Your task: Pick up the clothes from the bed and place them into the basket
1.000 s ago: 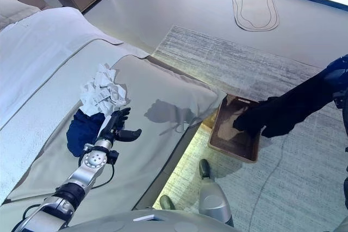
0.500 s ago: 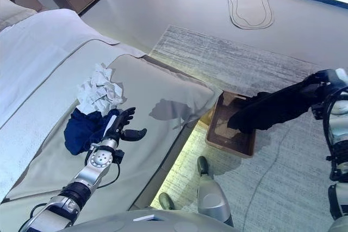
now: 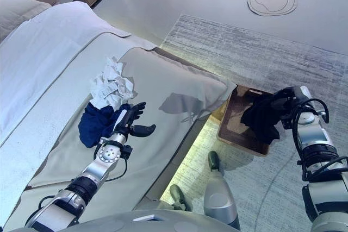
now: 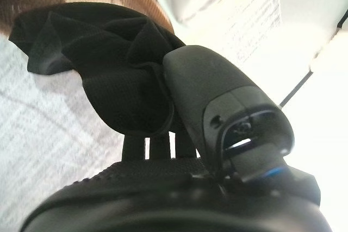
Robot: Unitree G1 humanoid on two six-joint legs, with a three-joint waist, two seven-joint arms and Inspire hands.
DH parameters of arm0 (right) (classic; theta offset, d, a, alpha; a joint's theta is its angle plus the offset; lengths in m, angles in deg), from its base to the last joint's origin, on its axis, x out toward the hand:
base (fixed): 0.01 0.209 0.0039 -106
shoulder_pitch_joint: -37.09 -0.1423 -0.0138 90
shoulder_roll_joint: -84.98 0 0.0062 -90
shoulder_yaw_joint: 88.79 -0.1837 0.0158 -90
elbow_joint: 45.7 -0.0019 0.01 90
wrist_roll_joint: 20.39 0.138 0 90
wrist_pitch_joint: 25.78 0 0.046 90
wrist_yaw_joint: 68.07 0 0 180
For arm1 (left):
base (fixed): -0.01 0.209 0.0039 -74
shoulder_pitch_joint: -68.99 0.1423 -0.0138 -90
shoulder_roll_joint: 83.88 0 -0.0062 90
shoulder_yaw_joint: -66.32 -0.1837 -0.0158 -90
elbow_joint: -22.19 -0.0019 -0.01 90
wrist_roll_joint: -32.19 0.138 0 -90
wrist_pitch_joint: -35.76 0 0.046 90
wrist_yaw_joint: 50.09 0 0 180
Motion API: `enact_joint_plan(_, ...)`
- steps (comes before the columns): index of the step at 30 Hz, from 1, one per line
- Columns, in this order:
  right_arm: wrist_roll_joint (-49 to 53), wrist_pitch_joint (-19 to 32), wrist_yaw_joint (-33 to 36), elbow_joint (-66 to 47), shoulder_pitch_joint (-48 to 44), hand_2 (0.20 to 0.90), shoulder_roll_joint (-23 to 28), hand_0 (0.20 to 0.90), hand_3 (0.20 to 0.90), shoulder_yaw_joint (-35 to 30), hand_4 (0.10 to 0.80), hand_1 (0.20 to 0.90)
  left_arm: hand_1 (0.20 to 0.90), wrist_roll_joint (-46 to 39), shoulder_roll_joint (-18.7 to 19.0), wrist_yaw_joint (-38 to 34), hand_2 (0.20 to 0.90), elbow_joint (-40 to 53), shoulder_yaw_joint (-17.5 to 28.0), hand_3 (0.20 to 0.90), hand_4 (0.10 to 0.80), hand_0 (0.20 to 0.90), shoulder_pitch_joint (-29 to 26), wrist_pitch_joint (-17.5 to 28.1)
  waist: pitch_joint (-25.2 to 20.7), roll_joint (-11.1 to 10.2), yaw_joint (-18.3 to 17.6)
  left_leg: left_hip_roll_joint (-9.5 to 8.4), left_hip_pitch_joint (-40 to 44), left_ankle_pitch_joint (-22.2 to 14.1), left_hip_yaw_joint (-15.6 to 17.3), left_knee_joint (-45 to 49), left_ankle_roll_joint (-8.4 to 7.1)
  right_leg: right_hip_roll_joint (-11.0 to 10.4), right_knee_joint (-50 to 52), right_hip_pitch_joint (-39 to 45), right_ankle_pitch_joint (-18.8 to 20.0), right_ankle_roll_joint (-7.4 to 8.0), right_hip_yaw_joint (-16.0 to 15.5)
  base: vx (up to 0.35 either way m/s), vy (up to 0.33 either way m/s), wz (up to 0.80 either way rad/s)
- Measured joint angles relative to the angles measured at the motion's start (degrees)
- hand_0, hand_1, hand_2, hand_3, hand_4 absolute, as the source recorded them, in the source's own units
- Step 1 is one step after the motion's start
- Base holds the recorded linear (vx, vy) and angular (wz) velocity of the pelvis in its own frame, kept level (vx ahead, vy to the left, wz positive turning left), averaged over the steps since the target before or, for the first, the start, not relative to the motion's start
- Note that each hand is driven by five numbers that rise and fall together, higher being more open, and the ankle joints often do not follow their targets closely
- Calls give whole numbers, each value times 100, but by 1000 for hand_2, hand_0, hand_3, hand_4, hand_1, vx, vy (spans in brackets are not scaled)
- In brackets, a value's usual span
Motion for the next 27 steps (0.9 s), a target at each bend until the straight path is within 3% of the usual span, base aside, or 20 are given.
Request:
enact_joint_plan(21,-97,293,-147,728,-2,300,-401,300,200,235,100,300,900,-1,-2,20,900,1,-178,900,800,900,-18,-19,8,36,130,0,-7,8,-170,-1,9,-46,-1,70,6,-11,-153,-4,-7,3)
enact_joint_plan(22,-125,318,-162,728,-2,326,-410,326,230,236,130,326,900,-1,-2,35,900,1,-178,900,800,900,-18,-19,8,36,137,0,-5,9,-173,0,9,-46,0,73,9,-14,-156,0,0,0)
enact_joint_plan(23,-148,354,-203,728,-2,469,-416,469,398,237,298,469,900,-1,-2,49,900,1,-178,900,800,900,-18,-19,8,36,149,1,-3,10,-179,0,10,-46,0,77,17,-25,-161,0,0,0)
enact_joint_plan(24,-154,381,-226,728,-2,766,-426,766,744,237,644,766,900,-1,-2,59,900,1,-178,900,800,900,-18,-19,8,37,162,2,-2,12,-187,0,12,-46,1,83,17,-26,-169,5,0,3)
enact_joint_plan(25,-177,392,-224,728,-2,900,-440,900,900,237,800,900,900,-1,-2,74,900,1,-178,900,800,900,-18,-19,7,37,171,2,-1,17,-192,0,19,-48,3,86,18,-26,-175,6,5,4)
enact_joint_plan(27,-265,396,-216,728,-2,900,-477,900,900,239,800,900,900,-1,-2,93,900,1,-178,900,800,900,-18,-19,7,37,195,2,-1,21,-207,0,17,-50,23,94,18,-26,-188,5,4,3)
